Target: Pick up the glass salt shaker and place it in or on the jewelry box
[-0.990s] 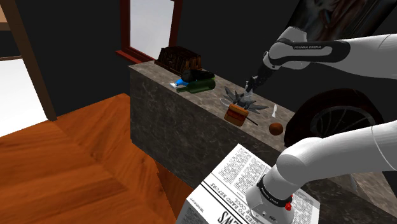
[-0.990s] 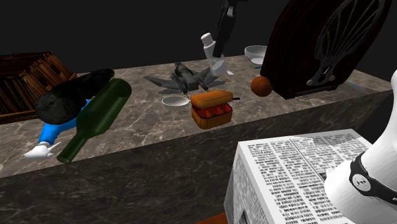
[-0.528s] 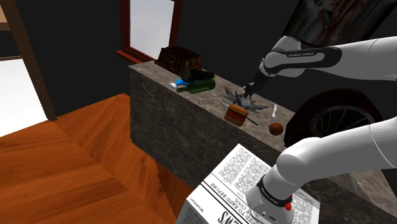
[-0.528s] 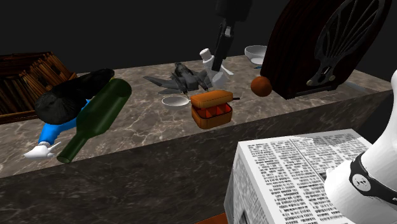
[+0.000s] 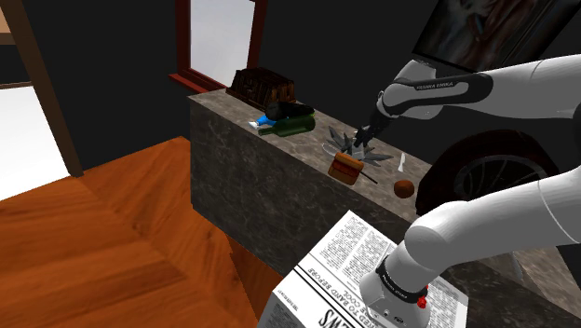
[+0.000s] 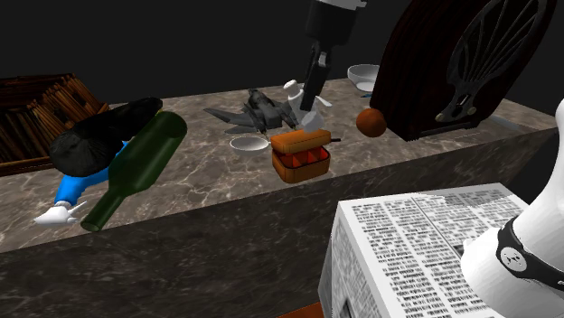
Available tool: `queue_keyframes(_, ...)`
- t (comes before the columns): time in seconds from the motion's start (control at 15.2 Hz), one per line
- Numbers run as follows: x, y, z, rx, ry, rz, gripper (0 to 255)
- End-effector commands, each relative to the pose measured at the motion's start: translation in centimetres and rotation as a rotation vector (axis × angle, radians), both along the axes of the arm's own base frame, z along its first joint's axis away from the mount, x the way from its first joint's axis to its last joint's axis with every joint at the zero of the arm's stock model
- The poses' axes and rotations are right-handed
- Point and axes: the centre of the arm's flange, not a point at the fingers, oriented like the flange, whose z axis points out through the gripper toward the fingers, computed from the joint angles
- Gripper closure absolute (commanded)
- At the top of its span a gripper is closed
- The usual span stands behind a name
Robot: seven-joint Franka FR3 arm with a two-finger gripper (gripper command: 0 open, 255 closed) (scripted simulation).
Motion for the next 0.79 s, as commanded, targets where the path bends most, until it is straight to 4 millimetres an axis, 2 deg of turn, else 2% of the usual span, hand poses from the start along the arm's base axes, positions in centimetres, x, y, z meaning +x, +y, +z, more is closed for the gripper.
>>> queue_keyframes(0.0, 0.0, 0.0, 0.0, 0.000, 0.000, 0.000, 255)
queue_keyframes(0.07, 0.0, 0.0, 0.0, 0.000, 0.000, 0.000, 255)
queue_keyframes(0.13, 0.0, 0.0, 0.0, 0.000, 0.000, 0.000, 0)
queue_keyframes(0.46, 0.0, 0.0, 0.0, 0.000, 0.000, 0.000, 0)
queue_keyframes(0.73, -1.0, 0.4, 4.9, 0.000, 0.000, 0.000, 0)
